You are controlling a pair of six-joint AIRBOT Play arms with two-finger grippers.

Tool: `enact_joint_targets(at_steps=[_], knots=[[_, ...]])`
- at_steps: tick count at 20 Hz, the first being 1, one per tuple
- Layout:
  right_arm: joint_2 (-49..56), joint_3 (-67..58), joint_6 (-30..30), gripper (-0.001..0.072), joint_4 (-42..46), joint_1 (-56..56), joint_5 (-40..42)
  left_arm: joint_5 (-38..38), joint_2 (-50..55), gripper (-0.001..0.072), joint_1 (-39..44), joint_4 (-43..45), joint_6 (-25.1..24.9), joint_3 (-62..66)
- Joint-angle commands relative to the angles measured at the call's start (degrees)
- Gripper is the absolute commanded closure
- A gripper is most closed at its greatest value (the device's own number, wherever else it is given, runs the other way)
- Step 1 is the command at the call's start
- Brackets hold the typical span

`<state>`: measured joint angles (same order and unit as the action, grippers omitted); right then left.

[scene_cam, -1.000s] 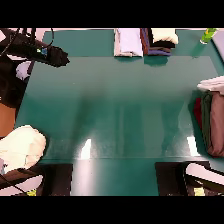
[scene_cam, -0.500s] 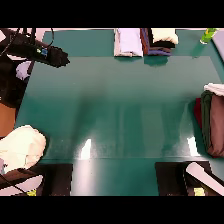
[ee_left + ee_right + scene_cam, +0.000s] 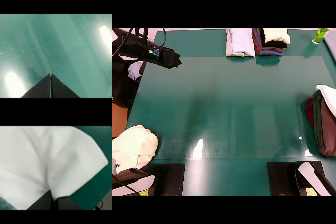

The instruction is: Fold the shirts.

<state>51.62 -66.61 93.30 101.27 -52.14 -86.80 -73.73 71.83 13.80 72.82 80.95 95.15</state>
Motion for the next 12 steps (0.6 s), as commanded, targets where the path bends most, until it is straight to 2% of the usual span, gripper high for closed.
enact_joint_targets(at_steps=[1,5,6,7,8,12], knots=[[-0.7,7.72,-0.42,0.0691,4.72,-0.66,2.34,-0.42,0.04,0.0686,0.02,0.0,0.02,-0.02],[-0.61,12.0,-0.42,0.068,8.22,-0.68,4.39,-0.44,0.04,0.0686,0.02,-0.02,0.04,-0.02],[-0.57,12.04,-0.42,0.053,8.46,-0.74,4.96,-0.44,0.04,0.0686,0.02,-0.04,0.07,-0.02],[-0.59,11.87,-0.42,0.0279,8.41,-1.07,6.47,-0.42,0.04,0.0686,0.02,-0.07,0.07,-0.02],[-0.52,10.56,-0.37,0.0095,8.13,-1.4,6.56,-0.42,0.04,0.0686,0.04,-0.22,0.04,-0.02],[-0.59,-0.11,-0.37,0.0089,-0.59,3.56,8.44,-0.35,0.04,0.0686,0.02,-0.68,0.04,-0.02]])
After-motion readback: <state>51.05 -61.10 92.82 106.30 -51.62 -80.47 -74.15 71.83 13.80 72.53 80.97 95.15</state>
